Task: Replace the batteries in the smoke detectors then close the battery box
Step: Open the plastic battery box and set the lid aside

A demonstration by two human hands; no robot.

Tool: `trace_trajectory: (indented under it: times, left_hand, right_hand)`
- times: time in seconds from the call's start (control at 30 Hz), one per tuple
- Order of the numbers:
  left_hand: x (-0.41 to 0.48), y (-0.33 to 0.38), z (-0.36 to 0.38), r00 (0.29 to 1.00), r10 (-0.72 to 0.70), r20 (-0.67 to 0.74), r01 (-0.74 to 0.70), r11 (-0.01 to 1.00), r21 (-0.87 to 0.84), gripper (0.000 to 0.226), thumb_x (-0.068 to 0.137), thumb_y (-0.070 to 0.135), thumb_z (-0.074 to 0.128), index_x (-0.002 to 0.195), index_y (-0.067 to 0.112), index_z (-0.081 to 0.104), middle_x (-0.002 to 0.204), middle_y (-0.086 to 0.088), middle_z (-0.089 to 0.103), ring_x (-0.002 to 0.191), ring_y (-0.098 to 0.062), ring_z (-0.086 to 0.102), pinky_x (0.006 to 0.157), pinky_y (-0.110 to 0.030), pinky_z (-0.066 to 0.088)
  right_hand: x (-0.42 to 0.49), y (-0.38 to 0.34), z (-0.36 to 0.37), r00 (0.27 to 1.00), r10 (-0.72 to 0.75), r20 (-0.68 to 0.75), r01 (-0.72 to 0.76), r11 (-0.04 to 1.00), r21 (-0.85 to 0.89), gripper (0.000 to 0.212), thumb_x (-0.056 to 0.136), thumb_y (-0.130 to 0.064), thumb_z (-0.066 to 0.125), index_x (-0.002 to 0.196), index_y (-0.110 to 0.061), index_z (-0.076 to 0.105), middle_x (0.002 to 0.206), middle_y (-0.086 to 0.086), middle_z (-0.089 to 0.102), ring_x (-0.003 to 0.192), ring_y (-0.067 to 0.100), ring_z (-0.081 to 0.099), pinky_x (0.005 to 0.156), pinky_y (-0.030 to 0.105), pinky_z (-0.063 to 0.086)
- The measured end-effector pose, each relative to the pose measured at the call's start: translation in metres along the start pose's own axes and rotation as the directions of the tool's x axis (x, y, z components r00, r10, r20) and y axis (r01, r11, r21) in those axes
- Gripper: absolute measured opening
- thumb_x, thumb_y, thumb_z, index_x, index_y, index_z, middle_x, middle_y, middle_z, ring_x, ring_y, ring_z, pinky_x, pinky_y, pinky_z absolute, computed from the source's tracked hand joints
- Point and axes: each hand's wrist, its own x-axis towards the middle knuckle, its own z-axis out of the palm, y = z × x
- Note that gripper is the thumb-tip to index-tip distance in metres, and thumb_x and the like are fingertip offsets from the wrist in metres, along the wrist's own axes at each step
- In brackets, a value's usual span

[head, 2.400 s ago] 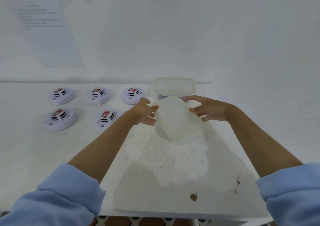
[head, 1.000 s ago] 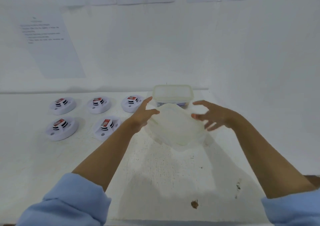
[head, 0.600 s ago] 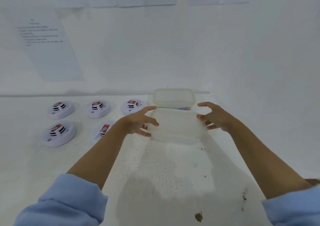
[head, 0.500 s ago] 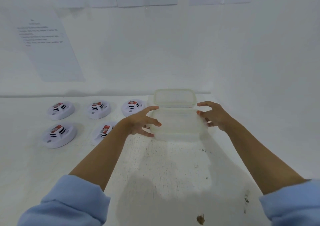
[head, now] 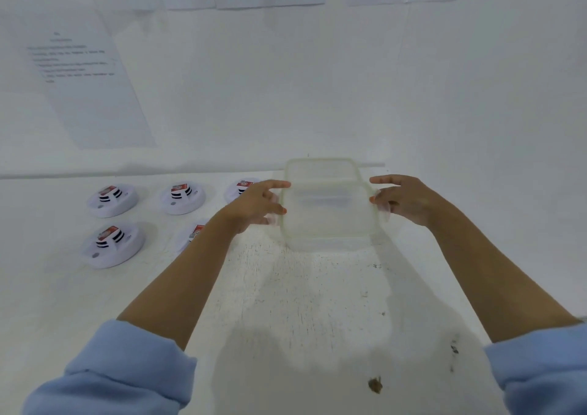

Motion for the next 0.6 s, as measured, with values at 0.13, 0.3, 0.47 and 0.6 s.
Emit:
trace_trajectory:
  times: [0.13, 0.3, 0.47, 0.6]
  left_hand:
    - [-0.020, 0.006, 0.002, 0.970, 0.223, -0.095, -0.223, 0.975, 0.010, 0.044, 0.075, -0.012, 0.062, 0.100, 0.023, 0.055, 0.086, -0.001, 0.050, 0.075, -0.014, 0.051, 0.067, -0.025, 0.047]
    - [-0.050, -0.005, 0.006, 0.923, 0.367, -0.113, -0.377, 0.923, -0.083, 0.062, 0.071, -0.019, 0.065, 0.112, 0.024, 0.044, 0.092, -0.003, 0.062, 0.062, -0.005, 0.059, 0.065, -0.018, 0.052]
    - [-0.075, -0.014, 0.016, 0.906, 0.407, -0.116, -0.401, 0.913, 0.071, 0.041, 0.068, -0.015, 0.070, 0.092, 0.018, 0.065, 0.082, 0.011, 0.067, 0.071, 0.003, 0.061, 0.072, -0.013, 0.049]
    - [-0.092, -0.022, 0.023, 0.918, 0.391, -0.069, -0.379, 0.915, 0.140, 0.036, 0.066, -0.017, 0.071, 0.075, 0.018, 0.066, 0.066, 0.021, 0.069, 0.066, 0.006, 0.061, 0.067, -0.008, 0.048]
  right_hand:
    - [-0.018, -0.003, -0.002, 0.997, -0.055, 0.060, 0.050, 0.995, 0.083, 0.030, 0.080, 0.016, 0.053, 0.100, -0.005, 0.061, 0.064, -0.002, 0.069, 0.064, 0.008, 0.067, 0.064, 0.019, 0.056]
    - [-0.043, 0.007, -0.007, 0.985, -0.149, 0.091, 0.140, 0.985, 0.098, 0.030, 0.080, 0.016, 0.053, 0.090, -0.010, 0.064, 0.061, -0.009, 0.066, 0.065, 0.004, 0.065, 0.069, 0.016, 0.056]
    - [-0.072, 0.018, -0.012, 0.959, -0.217, 0.185, 0.219, 0.976, 0.011, 0.035, 0.075, 0.020, 0.055, 0.082, -0.011, 0.070, 0.073, -0.005, 0.073, 0.072, 0.007, 0.068, 0.072, 0.016, 0.055]
    - [-0.096, 0.034, -0.014, 0.937, -0.292, 0.192, 0.312, 0.946, -0.083, 0.046, 0.070, 0.023, 0.059, 0.066, -0.020, 0.076, 0.069, -0.007, 0.072, 0.068, 0.004, 0.066, 0.069, 0.015, 0.054]
